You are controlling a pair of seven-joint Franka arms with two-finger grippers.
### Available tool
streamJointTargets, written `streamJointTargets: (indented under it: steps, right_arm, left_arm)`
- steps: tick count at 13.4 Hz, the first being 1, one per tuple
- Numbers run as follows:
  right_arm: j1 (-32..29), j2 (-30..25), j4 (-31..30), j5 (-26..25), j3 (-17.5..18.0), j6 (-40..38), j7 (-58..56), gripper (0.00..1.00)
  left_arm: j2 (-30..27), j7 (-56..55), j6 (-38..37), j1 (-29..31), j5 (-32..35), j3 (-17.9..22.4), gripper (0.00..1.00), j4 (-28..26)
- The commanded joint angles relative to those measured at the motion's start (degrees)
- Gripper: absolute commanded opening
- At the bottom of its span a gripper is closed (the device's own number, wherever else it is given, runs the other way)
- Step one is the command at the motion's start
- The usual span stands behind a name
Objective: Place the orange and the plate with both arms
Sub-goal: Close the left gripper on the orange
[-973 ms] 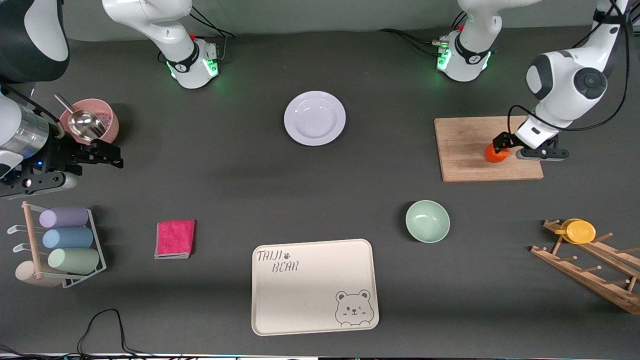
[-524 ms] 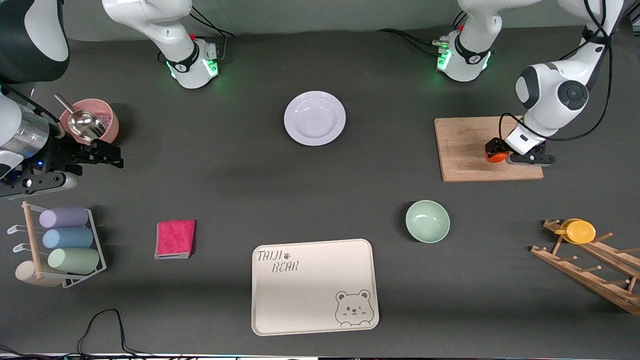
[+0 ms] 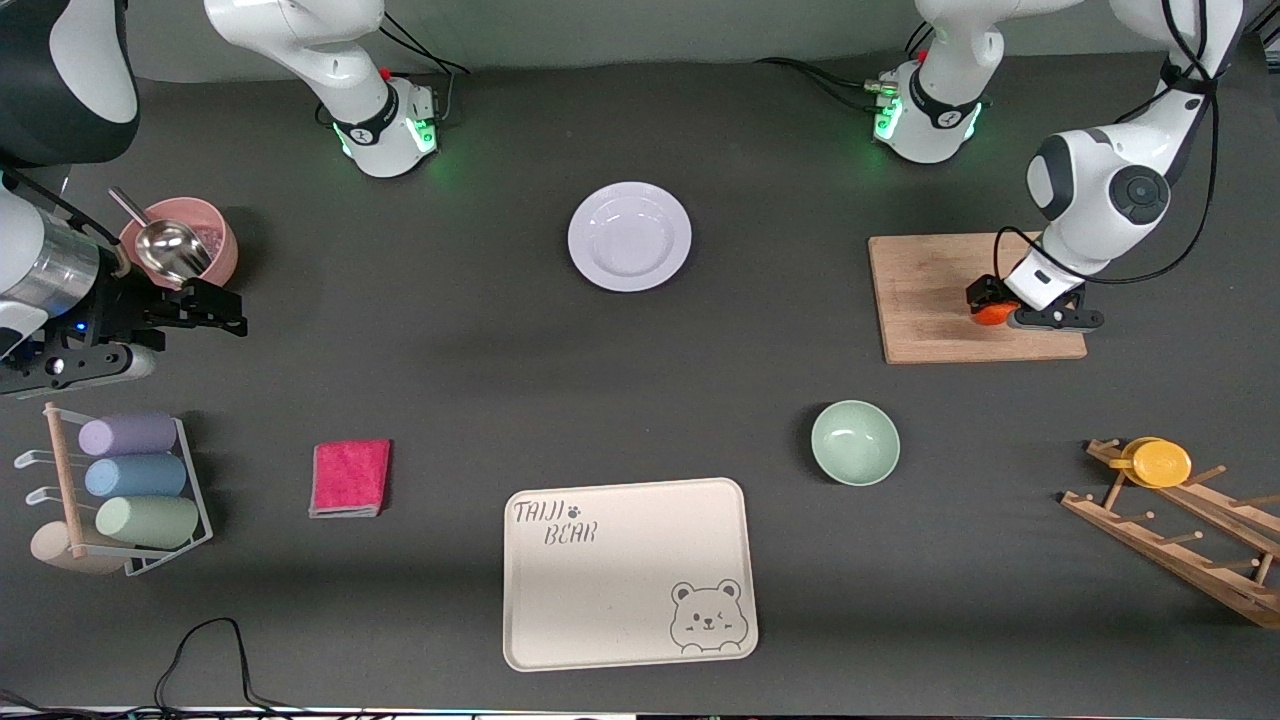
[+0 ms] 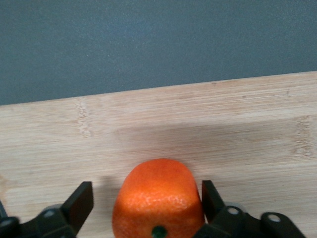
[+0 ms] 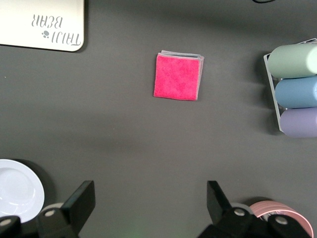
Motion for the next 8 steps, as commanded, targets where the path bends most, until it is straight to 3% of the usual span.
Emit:
streamJointTargets:
  steps: [1,4,6,7,8]
  right_arm:
    - [0.2,0.0,0.4,0.0,-0.1,-0.9,0.2,1.00]
    - [0.2,-0.1,0.3,0.0,-0.1,-0.9,0.2,1.00]
    - [0.3,-0.1,0.3,0.1,-0.1,-0.9,0.2,0.99]
    - [0.3,-0.1,0.3,0.1,-0.1,-1.1,0.2,0.93]
    - [0.2,-0.1,0.4,0.1,-0.1,-1.6,-0.4,0.82]
  left_arm:
    - [-0.2,-0.4,0.0,-0.3,0.4,0.0,0.70,-0.6]
    - [-0.2,-2.4,-1.1,-0.5,0.4,-0.1,0.53,-0.5]
    - [-1.1,-3.1,-1.5,-1.0,0.3,-0.3,0.52,0.1]
    - [-2.9,-3.1,-3.6,-0.9,0.3,-0.4,0.52,1.8]
    - [-5.3,-2.9,-9.7,-0.8,0.3,-0.3,0.52,5.3]
